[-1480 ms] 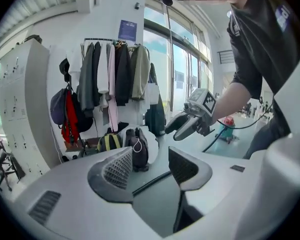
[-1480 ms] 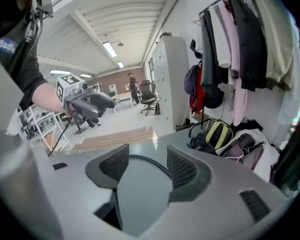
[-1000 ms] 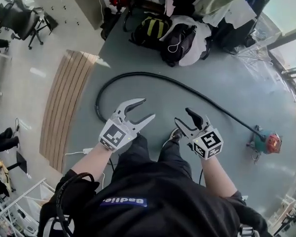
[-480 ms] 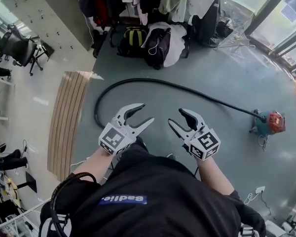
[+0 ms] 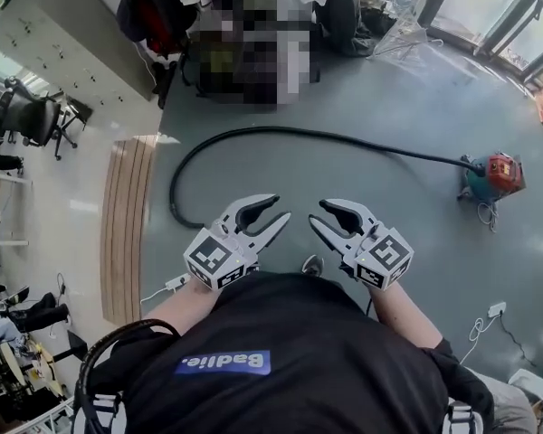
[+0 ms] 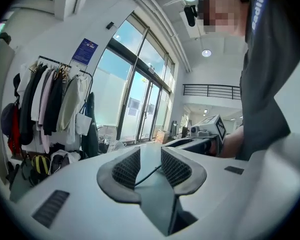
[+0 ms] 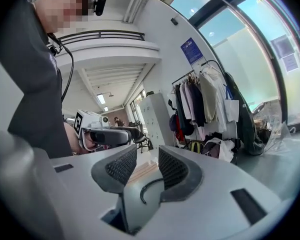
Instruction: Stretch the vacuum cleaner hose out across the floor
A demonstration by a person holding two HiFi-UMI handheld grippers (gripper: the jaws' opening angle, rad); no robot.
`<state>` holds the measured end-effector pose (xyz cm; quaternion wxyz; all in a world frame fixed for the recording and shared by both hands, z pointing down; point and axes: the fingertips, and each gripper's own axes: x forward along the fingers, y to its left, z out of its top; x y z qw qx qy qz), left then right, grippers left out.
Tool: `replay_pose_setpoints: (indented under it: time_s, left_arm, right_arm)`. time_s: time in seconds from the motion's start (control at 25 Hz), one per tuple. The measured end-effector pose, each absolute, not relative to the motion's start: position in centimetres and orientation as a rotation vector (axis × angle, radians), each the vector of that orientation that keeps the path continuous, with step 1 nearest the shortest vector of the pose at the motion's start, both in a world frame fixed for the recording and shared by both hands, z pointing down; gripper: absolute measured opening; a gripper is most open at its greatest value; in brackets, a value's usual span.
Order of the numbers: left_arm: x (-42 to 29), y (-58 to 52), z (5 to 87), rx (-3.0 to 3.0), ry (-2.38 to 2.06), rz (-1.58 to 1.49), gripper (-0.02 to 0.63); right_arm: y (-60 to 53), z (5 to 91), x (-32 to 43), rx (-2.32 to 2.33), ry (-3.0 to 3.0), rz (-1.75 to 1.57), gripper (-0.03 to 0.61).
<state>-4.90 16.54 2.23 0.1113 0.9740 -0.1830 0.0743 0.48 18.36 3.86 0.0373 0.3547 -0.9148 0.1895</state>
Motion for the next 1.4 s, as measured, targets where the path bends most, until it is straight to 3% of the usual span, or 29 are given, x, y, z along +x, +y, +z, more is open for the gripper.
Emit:
replay_pose_setpoints:
  time_s: [0.36,0.48,0.76,1.4]
  left_arm:
    - [-11.3,19.4,-2.3,2.937,-0.42,0.025,0.031]
    - [-13.6,19.3,-2.1,2.952,-0.401,-0.017,0.009]
    - [-17.2,20.8,-1.9,2.955,-0.331,0.003,0.008]
    - [-12.8,26.6,-2.9,2.941,-0.438,0.01,0.008]
  right_arm:
    - [20.8,-1.2,-7.4,1.189,-2.845,0.447,0.03]
    - [21.2,-1.2,-10.5,1.215,-2.841,0.438,0.015]
    - [22.5,-3.8,-15.0,1.228,-2.893,0.291,0.006]
    - [27.3,-3.8,-9.3,1.2,-2.942,0.297,0.005]
